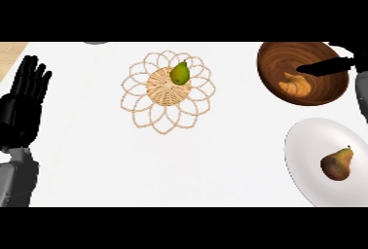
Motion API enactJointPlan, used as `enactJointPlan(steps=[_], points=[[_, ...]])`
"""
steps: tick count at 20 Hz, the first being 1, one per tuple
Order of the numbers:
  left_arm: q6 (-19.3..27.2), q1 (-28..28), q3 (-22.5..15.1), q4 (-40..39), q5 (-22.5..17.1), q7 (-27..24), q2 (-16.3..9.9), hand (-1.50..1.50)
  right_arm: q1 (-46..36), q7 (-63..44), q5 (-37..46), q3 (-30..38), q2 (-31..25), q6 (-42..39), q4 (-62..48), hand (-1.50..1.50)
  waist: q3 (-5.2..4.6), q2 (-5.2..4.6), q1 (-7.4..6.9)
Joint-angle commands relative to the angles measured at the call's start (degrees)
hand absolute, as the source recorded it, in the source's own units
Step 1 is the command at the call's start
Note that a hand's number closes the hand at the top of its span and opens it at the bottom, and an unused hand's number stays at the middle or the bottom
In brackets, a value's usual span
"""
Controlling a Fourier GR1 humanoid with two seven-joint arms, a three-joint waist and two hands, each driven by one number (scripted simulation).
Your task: Pick the croissant from the plate and place it in the bowl
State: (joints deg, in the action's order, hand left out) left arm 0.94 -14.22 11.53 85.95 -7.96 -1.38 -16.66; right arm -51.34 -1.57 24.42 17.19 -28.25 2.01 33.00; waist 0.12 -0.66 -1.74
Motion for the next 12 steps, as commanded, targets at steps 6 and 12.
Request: enactJointPlan(steps=[6,12], points=[[1.1,-0.7,-0.3,1.8,0.2,3.3,0.2,0.00,-1.2,6.3,-5.9,10.4,-7.4,8.6,-4.4,-1.50,-0.03,0.26,0.63],[-0.7,0.7,1.2,-0.7,-0.4,-0.3,-0.4,0.00,4.9,13.1,-12.7,18.0,-14.9,3.5,-9.2,-1.50,-0.01,0.13,0.93]])
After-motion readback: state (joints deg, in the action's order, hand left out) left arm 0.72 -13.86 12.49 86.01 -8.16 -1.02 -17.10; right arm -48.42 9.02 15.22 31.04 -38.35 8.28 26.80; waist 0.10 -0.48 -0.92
